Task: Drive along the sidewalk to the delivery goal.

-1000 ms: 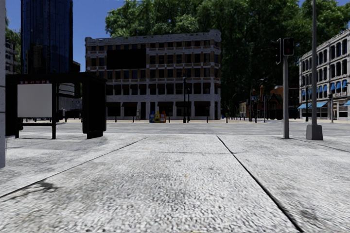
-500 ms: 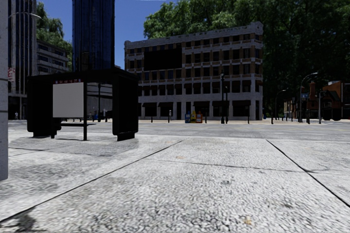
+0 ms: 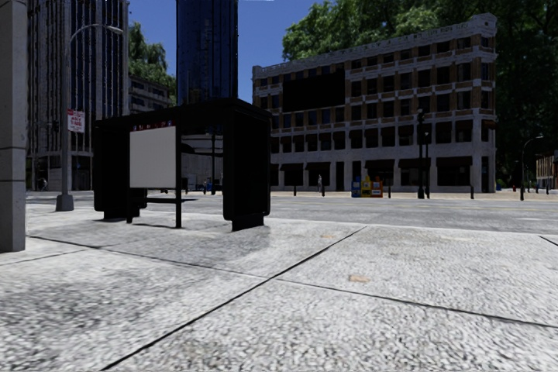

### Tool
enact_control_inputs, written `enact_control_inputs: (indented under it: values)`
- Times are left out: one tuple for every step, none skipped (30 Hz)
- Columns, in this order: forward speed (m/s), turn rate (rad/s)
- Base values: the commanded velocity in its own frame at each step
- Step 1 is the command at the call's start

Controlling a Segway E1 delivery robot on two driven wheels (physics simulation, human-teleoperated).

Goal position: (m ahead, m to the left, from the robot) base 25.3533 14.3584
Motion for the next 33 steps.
enact_control_inputs:
  values:
    - [2.00, 0.51]
    - [2.00, 0.51]
    - [2.00, 0.51]
    - [2.00, 0.52]
    - [2.00, 0.52]
    - [2.00, 0.52]
    - [2.00, 0.52]
    - [2.00, 0.52]
    - [2.00, 0.52]
    - [2.00, 0.52]
    - [2.00, 0.52]
    - [2.00, 0.52]
    - [2.00, 0.52]
    - [2.00, 0.52]
    - [2.00, 0.52]
    - [2.00, 0.52]
    - [2.00, 0.52]
    - [2.00, 0.52]
    - [2.00, 0.52]
    - [2.00, 0.52]
    - [2.00, 0.52]
    - [2.00, 0.52]
    - [2.00, 0.52]
    - [2.00, 0.52]
    - [2.00, 0.53]
    - [2.00, 0.53]
    - [2.00, 0.55]
    - [2.00, 0.56]
    - [2.00, 0.56]
    - [2.00, 0.56]
    - [2.00, 0.56]
    - [2.00, 0.56]
    - [2.00, 0.56]
